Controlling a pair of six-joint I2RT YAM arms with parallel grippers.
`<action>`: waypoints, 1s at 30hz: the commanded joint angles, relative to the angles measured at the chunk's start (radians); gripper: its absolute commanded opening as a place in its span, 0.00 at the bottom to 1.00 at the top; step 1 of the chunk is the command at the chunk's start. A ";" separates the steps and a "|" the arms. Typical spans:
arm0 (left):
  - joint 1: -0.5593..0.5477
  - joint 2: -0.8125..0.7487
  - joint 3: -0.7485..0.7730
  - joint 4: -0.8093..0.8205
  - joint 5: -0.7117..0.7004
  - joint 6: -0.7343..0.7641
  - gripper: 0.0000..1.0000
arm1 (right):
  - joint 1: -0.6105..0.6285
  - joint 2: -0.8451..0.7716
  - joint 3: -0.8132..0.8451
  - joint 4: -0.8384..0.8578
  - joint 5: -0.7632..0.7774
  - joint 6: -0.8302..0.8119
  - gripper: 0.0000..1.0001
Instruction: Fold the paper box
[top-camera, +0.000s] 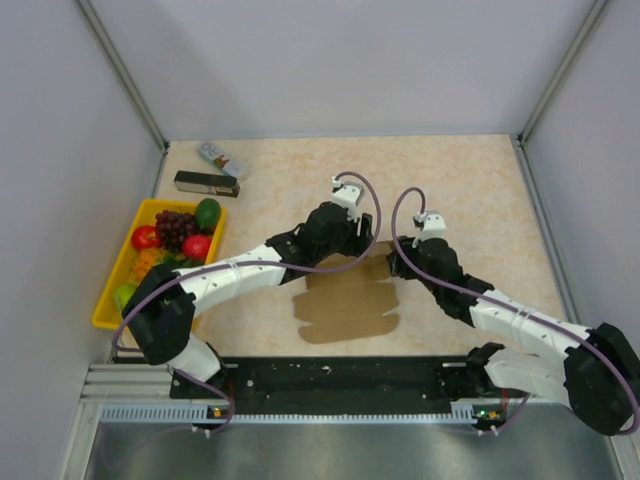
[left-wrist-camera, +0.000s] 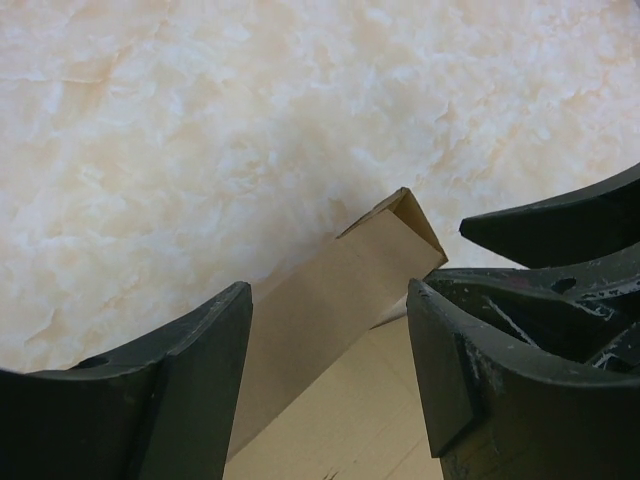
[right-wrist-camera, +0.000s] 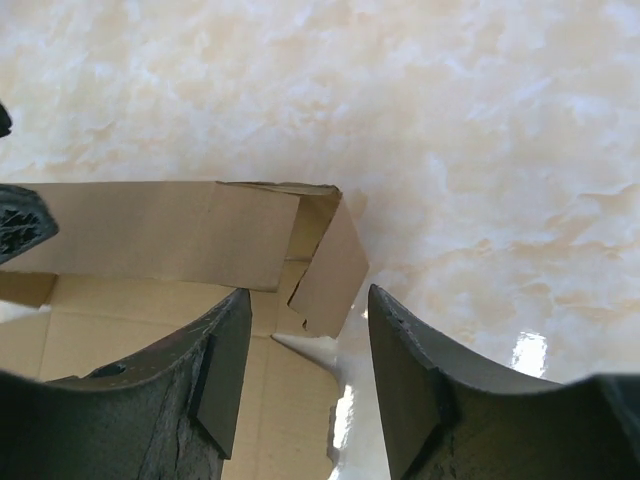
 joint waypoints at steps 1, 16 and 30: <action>0.019 -0.009 0.000 0.070 0.044 -0.032 0.69 | 0.007 0.012 -0.046 0.190 0.133 -0.042 0.48; 0.027 0.258 0.286 -0.123 0.073 0.073 0.65 | 0.006 0.066 -0.059 0.254 0.139 -0.087 0.21; 0.023 0.329 0.373 -0.276 0.164 0.109 0.59 | 0.009 0.055 -0.080 0.269 0.139 -0.087 0.00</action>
